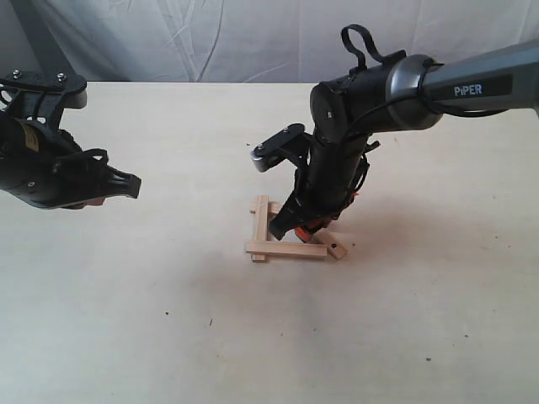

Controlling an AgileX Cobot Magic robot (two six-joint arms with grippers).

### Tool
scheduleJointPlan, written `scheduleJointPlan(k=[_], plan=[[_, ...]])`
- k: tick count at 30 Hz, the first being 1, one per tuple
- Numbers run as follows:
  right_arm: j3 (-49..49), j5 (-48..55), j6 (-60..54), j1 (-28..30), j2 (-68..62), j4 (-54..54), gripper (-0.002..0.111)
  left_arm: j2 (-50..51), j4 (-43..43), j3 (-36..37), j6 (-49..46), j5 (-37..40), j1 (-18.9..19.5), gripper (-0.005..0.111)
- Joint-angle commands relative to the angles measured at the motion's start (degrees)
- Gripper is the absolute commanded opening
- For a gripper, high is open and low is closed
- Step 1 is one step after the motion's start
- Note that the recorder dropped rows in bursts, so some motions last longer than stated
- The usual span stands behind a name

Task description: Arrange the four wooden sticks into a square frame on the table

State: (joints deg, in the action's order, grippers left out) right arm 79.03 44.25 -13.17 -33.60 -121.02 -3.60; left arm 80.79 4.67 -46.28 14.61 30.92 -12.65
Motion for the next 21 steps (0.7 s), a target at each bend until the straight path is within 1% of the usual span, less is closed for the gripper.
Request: scheduleJointPlan(k=[1, 4, 7, 12, 13, 14, 16, 17, 21], plan=[[0.1, 0.7, 0.0, 0.3, -0.6, 1.2, 0.042, -0.5, -0.6, 0.1, 0.0, -0.8, 0.1, 0.000], [0.1, 1.7, 2.6, 0.3, 1.1, 4.4, 0.042, -0.5, -0.6, 0.1, -0.1, -0.8, 0.1, 0.000], [0.1, 1.6, 2.8, 0.3, 2.7, 4.3, 0.042, -0.5, -0.6, 0.1, -0.1, -0.9, 0.1, 0.000], [0.1, 1.5, 2.9, 0.3, -0.4, 3.1, 0.041, -0.5, -0.7, 0.1, -0.1, -1.1, 0.1, 0.000], [0.1, 1.5, 2.9, 0.3, -0.6, 3.1, 0.036, -0.5, -0.7, 0.1, -0.1, -1.1, 0.1, 0.000], [0.1, 1.9, 2.9, 0.3, -0.8, 3.1, 0.027, -0.5, -0.7, 0.1, -0.1, -1.1, 0.1, 0.000], [0.1, 2.5, 2.9, 0.3, -0.5, 3.2, 0.004, -0.5, -0.7, 0.1, -0.1, -1.1, 0.1, 0.000], [0.1, 2.7, 3.2, 0.5, 0.0, 3.6, -0.001, -0.5, -0.7, 0.1, -0.1, -1.1, 0.1, 0.000], [0.1, 3.9, 7.6, 1.4, 3.4, 4.5, 0.000, -0.5, -0.7, 0.1, -0.2, -1.0, 0.1, 0.000]])
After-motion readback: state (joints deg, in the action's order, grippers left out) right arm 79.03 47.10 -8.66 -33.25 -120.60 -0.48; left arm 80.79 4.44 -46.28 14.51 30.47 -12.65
